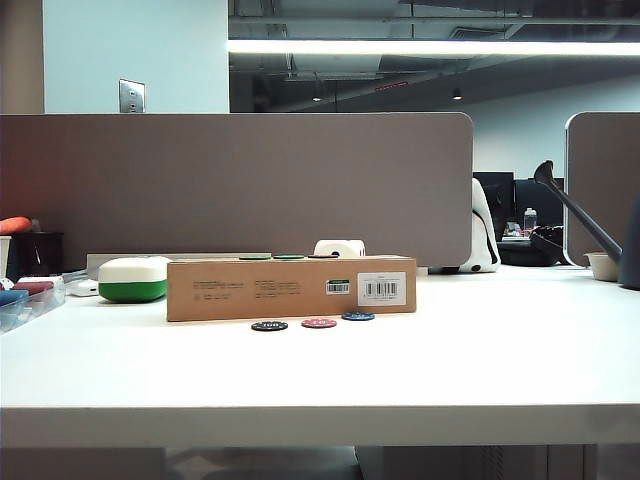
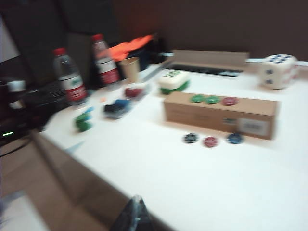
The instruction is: Push the chip, whose value equals the sum of all the chip values on the rectangular box, forward next to the box.
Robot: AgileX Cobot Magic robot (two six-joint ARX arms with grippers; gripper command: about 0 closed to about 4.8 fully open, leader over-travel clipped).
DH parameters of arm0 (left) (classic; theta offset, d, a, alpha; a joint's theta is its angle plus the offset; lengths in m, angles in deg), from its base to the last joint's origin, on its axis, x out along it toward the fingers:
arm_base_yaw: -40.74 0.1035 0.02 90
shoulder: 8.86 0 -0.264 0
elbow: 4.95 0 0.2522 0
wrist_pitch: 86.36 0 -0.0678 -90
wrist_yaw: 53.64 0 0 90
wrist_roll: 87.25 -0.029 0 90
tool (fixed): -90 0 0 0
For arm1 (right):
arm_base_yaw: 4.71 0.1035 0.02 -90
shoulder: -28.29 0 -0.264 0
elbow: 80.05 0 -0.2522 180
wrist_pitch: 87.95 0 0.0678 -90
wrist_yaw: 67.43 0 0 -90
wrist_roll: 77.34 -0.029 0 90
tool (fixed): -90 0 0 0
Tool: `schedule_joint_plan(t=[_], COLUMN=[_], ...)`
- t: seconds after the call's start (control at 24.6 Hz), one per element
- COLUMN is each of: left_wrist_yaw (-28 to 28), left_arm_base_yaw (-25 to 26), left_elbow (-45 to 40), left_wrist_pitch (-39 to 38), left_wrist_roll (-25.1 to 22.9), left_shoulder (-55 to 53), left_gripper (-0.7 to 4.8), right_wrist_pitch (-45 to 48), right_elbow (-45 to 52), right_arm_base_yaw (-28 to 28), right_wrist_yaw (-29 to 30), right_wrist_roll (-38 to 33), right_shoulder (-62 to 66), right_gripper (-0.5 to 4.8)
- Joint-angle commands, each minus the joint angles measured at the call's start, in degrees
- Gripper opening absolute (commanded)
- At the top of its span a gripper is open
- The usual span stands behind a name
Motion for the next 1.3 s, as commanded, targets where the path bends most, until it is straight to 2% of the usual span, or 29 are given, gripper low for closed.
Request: schedule_joint_plan(t=[0.04,0.16,0.28,0.45,0.73,0.89,1.02,1.3], left_wrist_yaw=[0.0,0.02,0.02,0.0,0.02,0.02,0.02,0.02], left_arm_base_yaw=[-0.04,-0.04,-0.04,-0.04,-0.04,-0.04,-0.04,-0.07], left_elbow=[0.26,0.26,0.26,0.26,0.26,0.26,0.26,0.26], left_wrist_pitch=[0.39,0.37,0.39,0.39,0.37,0.37,0.39,0.37], left_wrist_roll=[0.02,0.02,0.02,0.02,0.02,0.02,0.02,0.02], left_shoulder=[0.0,0.0,0.0,0.0,0.0,0.0,0.0,0.0], left_gripper=[-0.05,-0.05,-0.05,-0.05,-0.05,-0.05,-0.05,-0.05], right_wrist_pitch=[10.97,22.36,36.98,46.12,46.34,46.29,44.7,45.27], right_elbow=[4.46,12.24,24.33,34.18,38.45,39.98,40.3,40.3], right_arm_base_yaw=[-3.45,-9.07,-16.09,-22.91,-29.35,-29.24,-29.14,-27.43], right_wrist_yaw=[-5.57,-7.15,-5.55,-4.35,-6.14,-8.74,-12.76,-15.02], right_wrist_roll=[0.26,0.24,-0.07,-0.04,0.02,0.02,0.04,0.09], right_shoulder=[0.0,0.02,0.02,0.0,-0.92,-2.82,-4.76,-4.79], right_gripper=[-0.06,-0.06,-0.06,-0.06,-0.06,-0.06,-0.06,-0.06])
